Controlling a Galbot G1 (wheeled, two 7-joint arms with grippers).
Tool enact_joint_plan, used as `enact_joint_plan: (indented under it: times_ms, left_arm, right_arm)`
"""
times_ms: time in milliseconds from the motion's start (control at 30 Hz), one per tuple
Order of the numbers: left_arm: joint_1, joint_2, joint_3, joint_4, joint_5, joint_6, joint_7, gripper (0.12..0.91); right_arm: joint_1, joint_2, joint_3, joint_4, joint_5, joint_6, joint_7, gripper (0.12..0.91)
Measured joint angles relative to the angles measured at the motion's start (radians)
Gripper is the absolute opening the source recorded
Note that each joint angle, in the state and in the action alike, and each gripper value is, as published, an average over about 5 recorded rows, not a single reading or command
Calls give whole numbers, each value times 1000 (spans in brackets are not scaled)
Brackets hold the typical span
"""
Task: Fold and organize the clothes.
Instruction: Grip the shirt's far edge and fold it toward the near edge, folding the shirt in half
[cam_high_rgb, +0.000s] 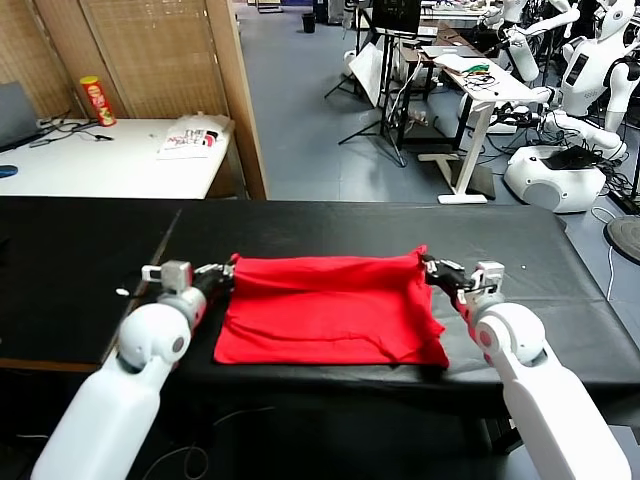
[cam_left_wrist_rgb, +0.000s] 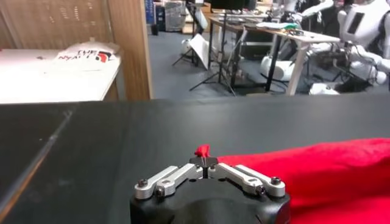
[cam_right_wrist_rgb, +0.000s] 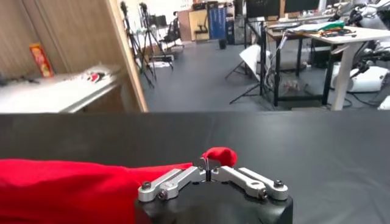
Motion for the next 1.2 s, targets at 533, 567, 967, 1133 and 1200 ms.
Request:
enact_joint_plan:
  times_ms: [533,567,967,1133,1200]
  left_arm:
    - [169,-2,-17,-119,127,32,6,129]
    - [177,-4,-17,-120,133,31,8,129]
    - [247,-30,-17,-146,187,38,16,521]
    - [260,-33,-31,-175,192,38,23,756]
    - [252,-36,-36,-179,194,38,27,785]
  right_arm:
    - [-157,-39,31,101,-16,-81,9,123]
    - [-162,-39,31,105,-16,-83,5,123]
    - [-242,-54,104,195,-15,-102,-10,497]
    - [-237,-33,156,202,-23,-73,-4,744]
    - [-217,-12,159,185,-43,-37,7,780]
